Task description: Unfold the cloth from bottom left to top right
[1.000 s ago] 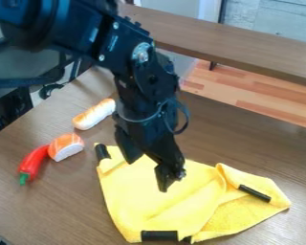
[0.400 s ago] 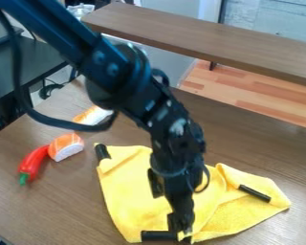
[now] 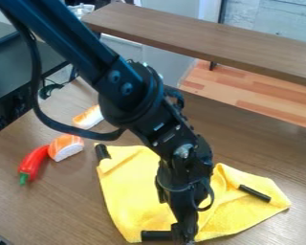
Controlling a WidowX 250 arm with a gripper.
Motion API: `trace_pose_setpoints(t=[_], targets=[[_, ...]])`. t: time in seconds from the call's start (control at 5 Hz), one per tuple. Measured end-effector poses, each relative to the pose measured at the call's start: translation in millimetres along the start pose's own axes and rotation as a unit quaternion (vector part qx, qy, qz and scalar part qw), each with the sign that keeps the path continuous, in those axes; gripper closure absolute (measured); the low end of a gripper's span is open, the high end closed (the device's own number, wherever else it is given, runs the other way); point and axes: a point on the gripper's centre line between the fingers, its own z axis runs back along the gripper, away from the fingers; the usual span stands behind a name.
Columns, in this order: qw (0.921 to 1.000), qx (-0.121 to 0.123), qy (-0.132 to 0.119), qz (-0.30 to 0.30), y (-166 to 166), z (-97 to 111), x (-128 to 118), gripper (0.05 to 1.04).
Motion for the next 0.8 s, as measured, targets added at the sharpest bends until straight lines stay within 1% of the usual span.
trace_pose_setpoints(t=[0.4, 0.6, 0.8], targets=[[0.9999, 0.007, 0.013, -0.008, -4.7, -3.6, -12.6, 0.084], [0.9997, 0.013, 0.014, -0.016, -9.2, -5.1, -17.0, 0.133], [0.9995, 0.018, 0.019, -0.020, -11.7, -14.5, -20.4, 0.417]])
